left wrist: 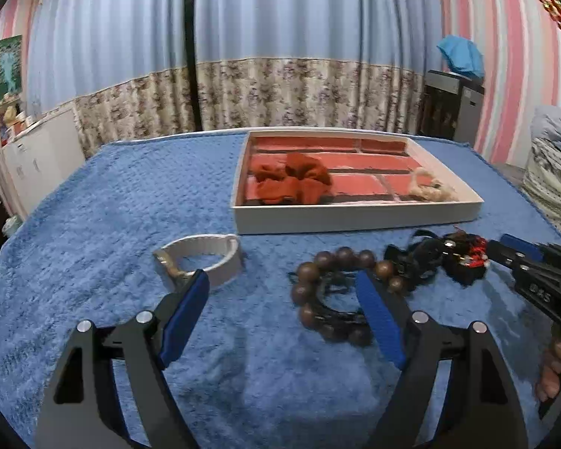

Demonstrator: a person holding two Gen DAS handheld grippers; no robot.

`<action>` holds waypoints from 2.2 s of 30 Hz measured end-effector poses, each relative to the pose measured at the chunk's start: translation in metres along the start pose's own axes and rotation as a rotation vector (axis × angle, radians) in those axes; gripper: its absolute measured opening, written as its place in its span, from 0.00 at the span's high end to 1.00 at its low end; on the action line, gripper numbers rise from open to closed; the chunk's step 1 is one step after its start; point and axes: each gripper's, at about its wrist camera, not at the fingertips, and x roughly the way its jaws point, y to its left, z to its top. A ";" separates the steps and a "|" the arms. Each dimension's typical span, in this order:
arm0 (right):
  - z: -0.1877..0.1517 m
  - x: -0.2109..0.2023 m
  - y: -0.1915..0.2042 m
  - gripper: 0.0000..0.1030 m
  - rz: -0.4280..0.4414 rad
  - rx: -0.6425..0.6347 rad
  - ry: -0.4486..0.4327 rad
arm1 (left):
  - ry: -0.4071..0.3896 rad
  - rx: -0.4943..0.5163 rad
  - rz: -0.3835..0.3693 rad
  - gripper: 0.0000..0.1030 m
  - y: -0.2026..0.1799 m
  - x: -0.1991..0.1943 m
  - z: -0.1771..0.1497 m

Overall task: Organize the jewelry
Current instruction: 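Grasp the black cord bracelet with the left tool while the right tool grasps the red-tasseled keychain, then lift the cord bracelet with the left tool and carry it over the tray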

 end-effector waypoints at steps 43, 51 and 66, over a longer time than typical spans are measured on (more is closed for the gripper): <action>0.001 0.015 0.000 0.96 0.049 0.006 0.068 | 0.111 0.031 -0.155 0.71 -0.026 0.015 -0.008; -0.003 0.012 -0.005 0.71 0.039 0.053 0.076 | 0.109 0.028 -0.154 0.71 -0.028 0.013 -0.008; -0.004 0.003 -0.003 0.97 0.068 0.043 0.066 | 0.102 0.029 -0.155 0.71 -0.026 0.009 -0.007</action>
